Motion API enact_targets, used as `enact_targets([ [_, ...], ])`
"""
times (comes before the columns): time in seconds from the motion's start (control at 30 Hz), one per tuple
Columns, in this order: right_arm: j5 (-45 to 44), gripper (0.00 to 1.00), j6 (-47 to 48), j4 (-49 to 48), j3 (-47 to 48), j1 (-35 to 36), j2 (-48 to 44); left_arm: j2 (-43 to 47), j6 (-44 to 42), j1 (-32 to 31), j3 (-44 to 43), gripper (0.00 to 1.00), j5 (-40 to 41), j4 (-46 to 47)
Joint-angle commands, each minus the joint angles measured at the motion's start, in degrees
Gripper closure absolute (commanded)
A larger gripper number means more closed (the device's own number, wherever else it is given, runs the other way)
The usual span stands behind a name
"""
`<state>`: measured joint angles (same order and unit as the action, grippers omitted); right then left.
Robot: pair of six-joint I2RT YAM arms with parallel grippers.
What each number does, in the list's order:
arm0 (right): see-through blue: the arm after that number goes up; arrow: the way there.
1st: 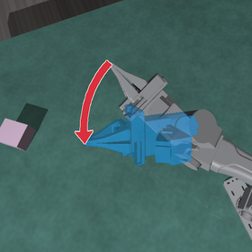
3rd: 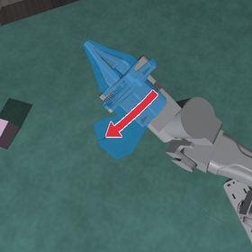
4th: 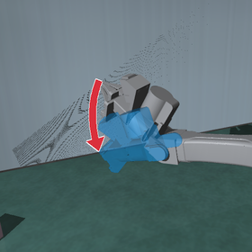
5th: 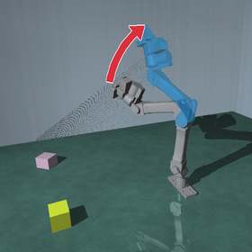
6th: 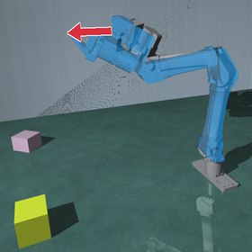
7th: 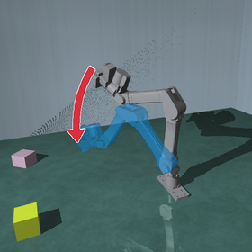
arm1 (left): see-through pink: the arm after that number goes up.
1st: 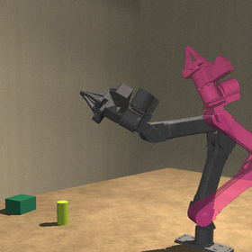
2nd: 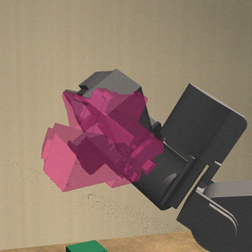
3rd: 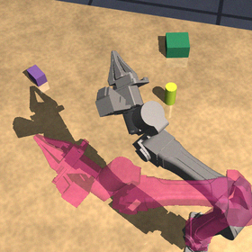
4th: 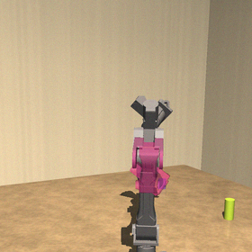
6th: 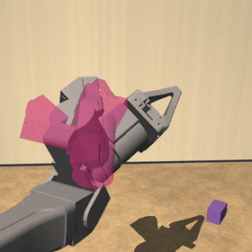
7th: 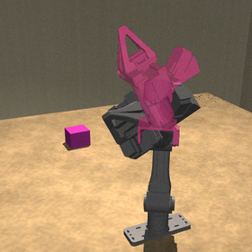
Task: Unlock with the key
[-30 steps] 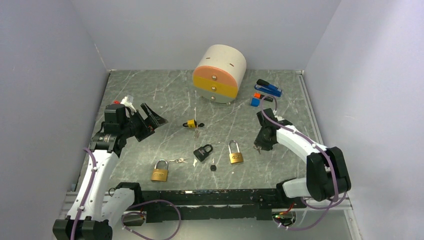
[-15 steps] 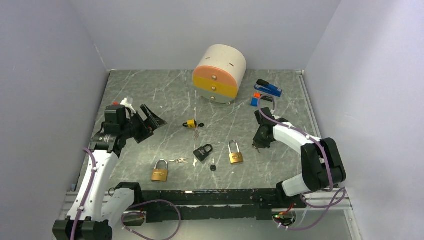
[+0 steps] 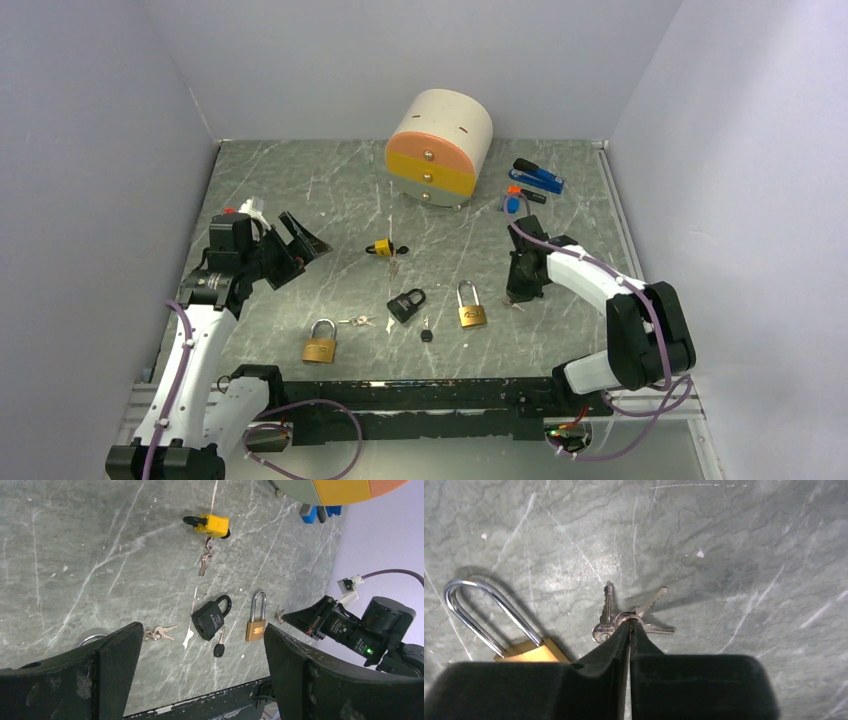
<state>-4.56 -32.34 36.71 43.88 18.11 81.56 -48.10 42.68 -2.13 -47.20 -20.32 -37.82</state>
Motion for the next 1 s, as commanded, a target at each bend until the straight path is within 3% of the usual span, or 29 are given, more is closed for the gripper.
enact_targets([
  [0.0, -1.7, 0.81, 2.1, 2.1, 3.2, 0.2, -2.3, 0.8, -0.3, -0.2, 0.3, 0.06, 1.0, 0.5],
  [0.07, -2.5, 0.70, 0.9, 2.7, 4.1, 0.2, -1.9, 0.7, -0.4, -0.2, 0.2, 0.06, 1.1, 0.6],
  [0.27, -0.3, 0.65, 1.3, 2.2, 5.2, 1.6, -0.5, 0.8, -0.4, -0.2, -0.1, 0.06, 1.5, -0.2],
  [0.63, -5.6, 0.65, -2.7, 6.5, 5.1, 2.5, 3.3, 2.4, 0.8, -0.2, 1.3, 0.06, 2.1, -1.0],
  [0.97, -5.8, 0.65, -9.8, 1.6, 0.4, 0.9, -2.9, 2.5, 1.4, -0.2, 1.4, 0.06, 3.0, -1.6],
])
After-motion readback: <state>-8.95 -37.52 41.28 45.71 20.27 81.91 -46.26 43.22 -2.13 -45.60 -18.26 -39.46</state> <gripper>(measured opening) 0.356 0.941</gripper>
